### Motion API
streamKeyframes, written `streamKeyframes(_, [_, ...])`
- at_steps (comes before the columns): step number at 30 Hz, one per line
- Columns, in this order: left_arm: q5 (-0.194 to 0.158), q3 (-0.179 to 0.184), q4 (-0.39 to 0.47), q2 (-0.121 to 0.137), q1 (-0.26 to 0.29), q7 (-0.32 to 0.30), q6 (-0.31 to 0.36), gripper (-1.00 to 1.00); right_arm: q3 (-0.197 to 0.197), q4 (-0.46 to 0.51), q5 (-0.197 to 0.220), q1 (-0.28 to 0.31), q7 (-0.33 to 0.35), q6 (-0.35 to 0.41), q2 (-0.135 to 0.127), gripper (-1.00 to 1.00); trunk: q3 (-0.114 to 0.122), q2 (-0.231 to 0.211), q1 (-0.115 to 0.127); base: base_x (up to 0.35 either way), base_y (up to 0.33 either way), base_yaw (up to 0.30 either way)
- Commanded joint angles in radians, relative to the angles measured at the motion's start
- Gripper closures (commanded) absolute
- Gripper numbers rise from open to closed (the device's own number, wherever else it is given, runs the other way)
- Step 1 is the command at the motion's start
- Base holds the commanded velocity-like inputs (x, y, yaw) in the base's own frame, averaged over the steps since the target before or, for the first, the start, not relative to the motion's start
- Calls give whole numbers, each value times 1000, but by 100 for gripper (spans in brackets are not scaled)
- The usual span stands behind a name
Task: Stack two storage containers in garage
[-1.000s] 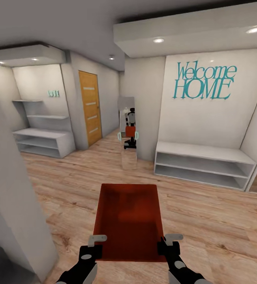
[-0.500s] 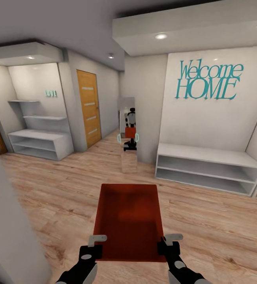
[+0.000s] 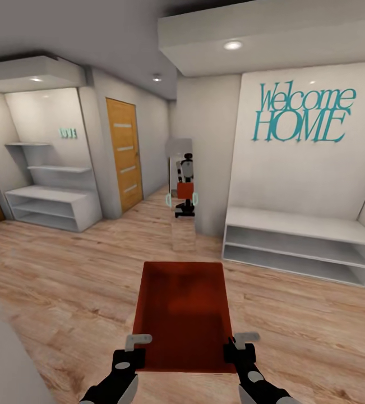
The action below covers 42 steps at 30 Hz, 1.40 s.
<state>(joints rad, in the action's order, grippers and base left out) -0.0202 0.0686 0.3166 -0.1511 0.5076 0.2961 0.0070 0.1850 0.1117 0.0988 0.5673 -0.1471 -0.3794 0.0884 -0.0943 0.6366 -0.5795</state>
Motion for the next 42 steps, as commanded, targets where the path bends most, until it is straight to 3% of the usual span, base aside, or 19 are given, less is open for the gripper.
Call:
streamKeyframes(1, [-17,17,-4,5,0,12,2,100,-1,2,1,2,-3,-73,-2,100,-2,1,-1,320,0,0])
streamKeyframes(18, [-17,17,-4,5,0,12,2,100,-1,1,4,2,-3,-78,-2,100,-2,1,-1,320,0,208])
streamKeyframes(42, [-17,17,-4,5,0,12,2,100,-2,0,5,2,-3,-86,-1,100,-2,1,-1,320,0,38])
